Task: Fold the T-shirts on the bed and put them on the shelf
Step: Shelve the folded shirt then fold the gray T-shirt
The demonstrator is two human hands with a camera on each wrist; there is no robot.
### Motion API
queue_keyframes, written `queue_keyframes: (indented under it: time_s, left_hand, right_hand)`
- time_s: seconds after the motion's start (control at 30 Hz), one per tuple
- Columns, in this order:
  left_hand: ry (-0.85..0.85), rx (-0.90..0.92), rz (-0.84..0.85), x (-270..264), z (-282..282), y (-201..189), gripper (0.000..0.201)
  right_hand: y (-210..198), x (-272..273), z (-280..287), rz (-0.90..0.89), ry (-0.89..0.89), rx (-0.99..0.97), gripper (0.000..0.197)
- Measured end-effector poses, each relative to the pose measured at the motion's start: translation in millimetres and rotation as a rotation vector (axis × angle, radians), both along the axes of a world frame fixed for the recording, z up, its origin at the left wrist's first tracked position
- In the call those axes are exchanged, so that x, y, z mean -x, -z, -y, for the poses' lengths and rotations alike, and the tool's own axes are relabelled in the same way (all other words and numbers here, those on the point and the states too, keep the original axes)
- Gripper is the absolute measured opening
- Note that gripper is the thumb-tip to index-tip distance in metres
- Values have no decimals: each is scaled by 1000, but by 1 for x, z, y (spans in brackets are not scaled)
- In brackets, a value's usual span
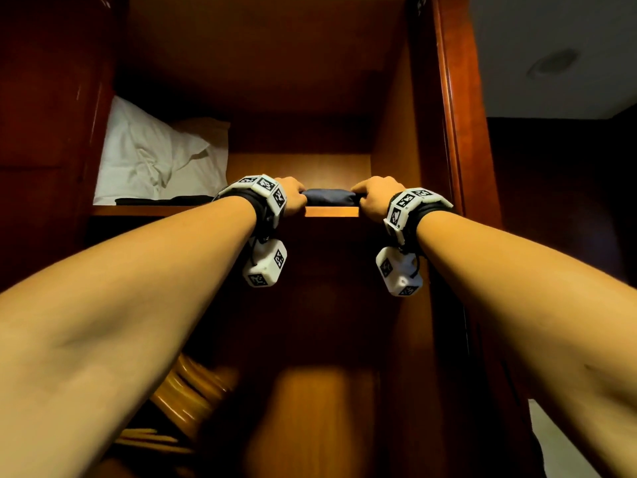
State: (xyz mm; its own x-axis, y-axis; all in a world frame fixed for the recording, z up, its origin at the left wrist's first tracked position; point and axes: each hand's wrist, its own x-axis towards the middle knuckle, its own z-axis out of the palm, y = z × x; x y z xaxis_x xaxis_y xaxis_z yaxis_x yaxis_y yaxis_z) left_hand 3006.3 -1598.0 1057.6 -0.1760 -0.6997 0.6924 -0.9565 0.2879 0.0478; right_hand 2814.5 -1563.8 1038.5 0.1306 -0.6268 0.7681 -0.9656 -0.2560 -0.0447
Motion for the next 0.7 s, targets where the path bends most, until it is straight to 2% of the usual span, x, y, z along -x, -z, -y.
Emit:
queue_keyframes:
  time_s: [0.07,0.13,0.33,0.4,0.57,0.7]
  left_hand:
    - [-49,-6,0,0,11,-8,28]
    - [-59,-26,6,3,13,-10,14]
    - [-16,-19,-74,7,25,-10,7]
    - [-14,-23,-93,4,23,-8,9]
    - [-33,-53,-146,1,18,-6,40]
    - [43,-68,-170,3,-11,8,36]
  right_hand:
    - [-9,0,7,7,6,-15,40]
    - [-15,-1,16,12,10,-53,35]
    - [-22,0,31,74,32,-47,27]
    - [-19,-2,30,64,27,-51,25]
    - [-8,-4,21,102,6,-34,29]
    - [-1,-3,2,124,9,-16,28]
